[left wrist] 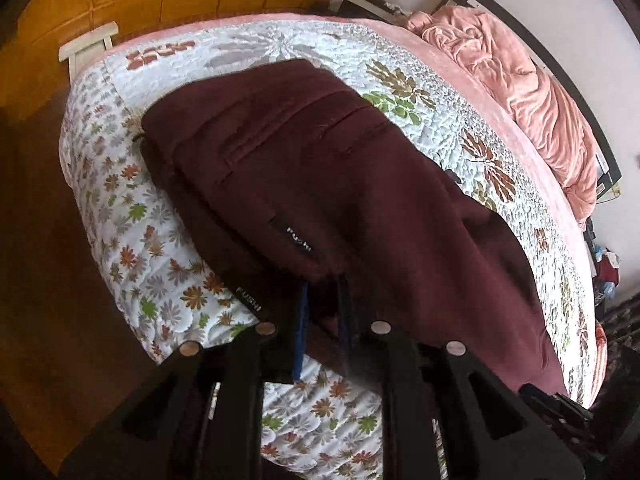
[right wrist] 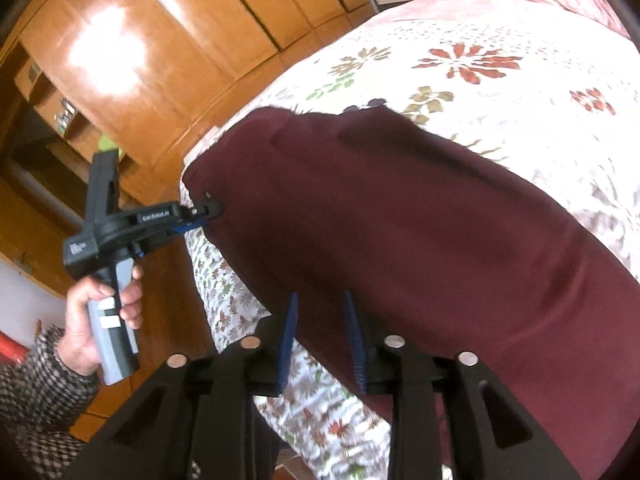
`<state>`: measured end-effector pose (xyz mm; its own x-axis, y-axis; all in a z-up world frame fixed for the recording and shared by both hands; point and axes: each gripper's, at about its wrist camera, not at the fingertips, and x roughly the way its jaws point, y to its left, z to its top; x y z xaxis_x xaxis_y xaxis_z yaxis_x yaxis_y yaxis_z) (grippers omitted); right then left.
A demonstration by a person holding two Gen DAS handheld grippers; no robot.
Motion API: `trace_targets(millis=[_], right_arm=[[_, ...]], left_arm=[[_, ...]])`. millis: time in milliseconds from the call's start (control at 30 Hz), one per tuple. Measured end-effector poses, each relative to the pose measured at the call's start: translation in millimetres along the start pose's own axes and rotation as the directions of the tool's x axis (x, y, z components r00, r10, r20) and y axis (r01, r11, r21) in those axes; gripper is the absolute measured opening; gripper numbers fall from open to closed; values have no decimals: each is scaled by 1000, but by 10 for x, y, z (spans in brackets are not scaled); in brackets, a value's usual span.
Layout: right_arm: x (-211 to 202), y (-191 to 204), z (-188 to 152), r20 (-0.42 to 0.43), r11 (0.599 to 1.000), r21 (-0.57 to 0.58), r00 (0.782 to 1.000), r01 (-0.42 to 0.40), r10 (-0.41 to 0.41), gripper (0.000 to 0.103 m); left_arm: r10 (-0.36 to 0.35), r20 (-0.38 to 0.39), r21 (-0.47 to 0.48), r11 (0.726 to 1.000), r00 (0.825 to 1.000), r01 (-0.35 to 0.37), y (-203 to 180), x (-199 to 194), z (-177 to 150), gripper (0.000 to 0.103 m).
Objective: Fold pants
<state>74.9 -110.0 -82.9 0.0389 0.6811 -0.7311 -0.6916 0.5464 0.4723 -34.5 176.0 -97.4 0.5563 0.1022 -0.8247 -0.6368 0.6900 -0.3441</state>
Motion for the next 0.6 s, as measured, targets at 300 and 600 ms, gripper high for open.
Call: trace_targets(millis=[300, 600], right_arm=[[-919, -624, -420, 81, 942, 302, 980, 150, -182, 32], [-1534, -1005, -1074, 130, 835, 535, 963, 132, -235, 42]], left_arm=[[7, 203, 152, 988, 979, -39, -403, -825, -164, 39], [-242, -2, 453, 865, 970, 216, -1614, -283, -379, 54]])
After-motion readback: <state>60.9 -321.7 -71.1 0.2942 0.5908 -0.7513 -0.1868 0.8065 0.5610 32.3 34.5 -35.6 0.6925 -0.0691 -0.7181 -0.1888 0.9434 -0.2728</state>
